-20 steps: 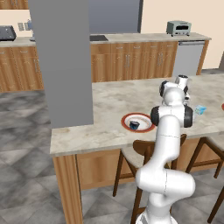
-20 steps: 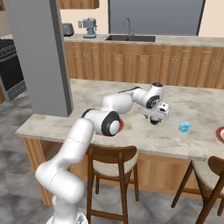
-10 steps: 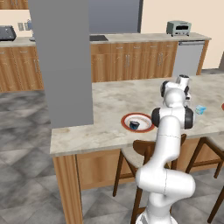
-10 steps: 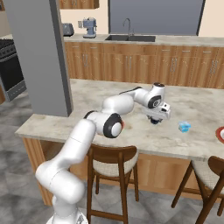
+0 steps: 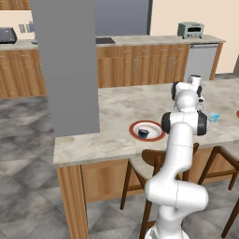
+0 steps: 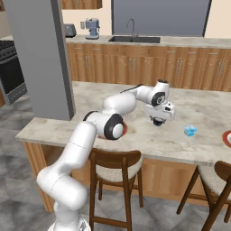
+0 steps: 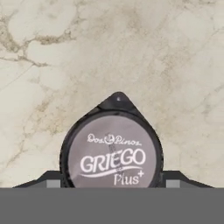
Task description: Place two yogurt containers on each plate.
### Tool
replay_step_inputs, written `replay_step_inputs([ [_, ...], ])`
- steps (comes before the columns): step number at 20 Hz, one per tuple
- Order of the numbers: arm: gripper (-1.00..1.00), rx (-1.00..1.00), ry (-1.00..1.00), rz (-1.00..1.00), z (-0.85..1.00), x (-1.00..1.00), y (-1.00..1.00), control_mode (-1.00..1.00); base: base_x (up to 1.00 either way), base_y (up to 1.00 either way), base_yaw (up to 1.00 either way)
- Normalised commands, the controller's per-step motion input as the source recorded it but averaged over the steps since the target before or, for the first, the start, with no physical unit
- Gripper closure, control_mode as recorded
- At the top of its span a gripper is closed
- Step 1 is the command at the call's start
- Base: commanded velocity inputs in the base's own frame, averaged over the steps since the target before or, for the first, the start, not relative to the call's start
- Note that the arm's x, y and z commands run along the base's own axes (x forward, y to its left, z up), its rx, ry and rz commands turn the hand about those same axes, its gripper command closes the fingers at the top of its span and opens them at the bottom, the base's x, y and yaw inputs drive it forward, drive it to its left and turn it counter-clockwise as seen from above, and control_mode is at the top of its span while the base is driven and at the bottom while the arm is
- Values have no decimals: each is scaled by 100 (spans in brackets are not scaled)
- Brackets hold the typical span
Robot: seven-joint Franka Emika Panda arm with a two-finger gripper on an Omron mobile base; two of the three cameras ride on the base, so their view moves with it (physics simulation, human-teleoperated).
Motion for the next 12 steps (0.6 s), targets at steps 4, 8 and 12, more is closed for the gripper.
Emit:
replay_step_inputs([
  [4, 100, -10, 14, 0, 20, -34, 68, -100, 0, 0, 0],
  [8, 100, -4, 0, 0, 12, -36, 79, -100, 0, 0, 0],
  [12, 100, 0, 0, 0, 14, -36, 57, -100, 0, 0, 0],
])
